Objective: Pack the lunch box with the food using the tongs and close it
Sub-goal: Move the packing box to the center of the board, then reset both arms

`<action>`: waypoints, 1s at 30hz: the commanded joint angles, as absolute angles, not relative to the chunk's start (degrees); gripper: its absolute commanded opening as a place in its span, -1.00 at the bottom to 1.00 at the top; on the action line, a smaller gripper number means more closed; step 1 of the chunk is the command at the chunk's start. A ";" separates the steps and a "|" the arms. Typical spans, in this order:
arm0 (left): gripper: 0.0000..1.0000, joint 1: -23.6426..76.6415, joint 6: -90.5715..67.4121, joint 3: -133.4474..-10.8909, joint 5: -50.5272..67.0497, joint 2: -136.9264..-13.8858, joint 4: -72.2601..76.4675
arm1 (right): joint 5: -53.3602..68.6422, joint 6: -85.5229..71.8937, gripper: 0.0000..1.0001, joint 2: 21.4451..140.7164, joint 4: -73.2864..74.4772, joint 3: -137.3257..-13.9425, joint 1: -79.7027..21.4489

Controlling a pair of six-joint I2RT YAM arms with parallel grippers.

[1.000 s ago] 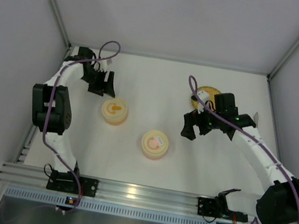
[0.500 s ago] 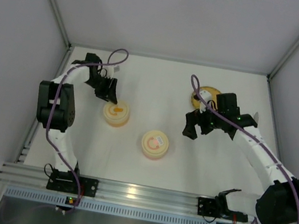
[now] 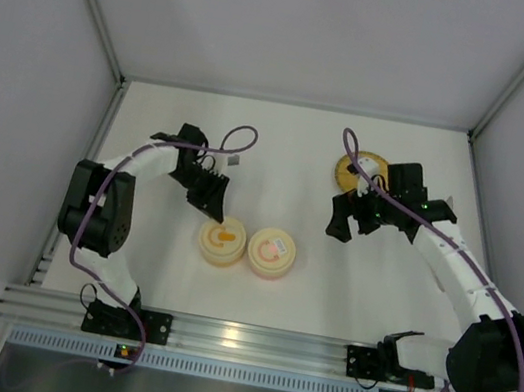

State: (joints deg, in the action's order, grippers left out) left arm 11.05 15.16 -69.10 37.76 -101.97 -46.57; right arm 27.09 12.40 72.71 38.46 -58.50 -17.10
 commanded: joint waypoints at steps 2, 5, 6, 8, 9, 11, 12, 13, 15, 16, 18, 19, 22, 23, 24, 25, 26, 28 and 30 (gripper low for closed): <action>-0.28 13.00 17.58 -64.87 35.42 -98.36 -47.72 | 28.74 13.10 0.99 72.07 39.11 -59.77 -16.08; -0.27 13.27 17.49 -63.99 35.33 -97.04 -47.64 | 29.00 12.92 0.99 72.16 39.02 -59.77 -16.00; -0.25 13.36 17.40 -63.98 35.33 -96.77 -47.81 | 29.18 12.92 0.99 72.16 39.02 -59.68 -16.00; 0.16 13.36 16.71 -64.42 34.72 -95.89 -47.55 | 29.35 12.66 0.99 72.07 38.85 -59.68 -16.00; 0.33 13.36 16.53 -64.77 34.37 -95.45 -47.46 | 29.62 12.57 0.99 72.16 38.85 -59.76 -16.00; 0.93 13.19 15.65 -66.96 33.66 -93.79 -47.55 | 30.06 12.31 0.99 71.81 38.76 -60.03 -16.00; 0.96 13.18 15.38 -68.19 33.58 -93.26 -47.81 | 30.23 12.13 0.99 71.63 38.67 -60.20 -15.91; 0.96 13.10 15.21 -69.60 33.66 -92.73 -48.33 | 30.32 12.04 0.99 71.46 38.58 -60.55 -15.73; 0.96 12.83 14.24 -74.50 33.40 -91.76 -49.83 | 30.85 11.43 0.99 71.02 38.06 -60.91 -15.12; 0.96 12.57 13.72 -76.27 33.31 -90.71 -50.18 | 31.20 11.25 0.99 70.93 37.88 -61.34 -14.86; 0.96 11.25 12.31 -79.61 33.40 -89.83 -50.89 | 31.64 10.73 0.99 71.10 37.36 -61.87 -13.72; 0.96 10.38 10.39 -82.33 32.70 -89.13 -50.71 | 31.81 10.55 0.99 71.54 36.83 -62.57 -13.19; 0.96 9.06 7.65 -86.12 27.96 -88.51 -50.28 | 32.61 9.58 0.99 72.51 35.60 -63.89 -10.82; 0.96 8.01 6.25 -86.39 26.99 -88.07 -49.93 | 32.69 9.23 0.99 73.29 34.90 -63.90 -10.03; 0.96 7.48 6.07 -86.31 25.33 -87.72 -49.57 | 32.61 8.45 0.99 73.74 34.20 -63.81 -8.54; 0.96 6.95 5.80 -86.05 24.44 -87.45 -49.05 | 32.52 8.00 0.99 74.96 33.41 -63.81 -7.66; 0.96 5.64 4.93 -84.57 23.39 -86.76 -48.35 | 32.61 7.65 0.99 75.58 32.01 -63.72 -6.95; 0.96 3.62 3.96 -81.49 22.94 -85.52 -46.15 | 32.08 6.68 0.99 77.42 30.07 -62.41 -4.84; 0.96 0.18 3.43 -76.04 22.41 -83.95 -42.11 | 30.77 6.16 0.99 78.13 27.17 -61.00 -3.87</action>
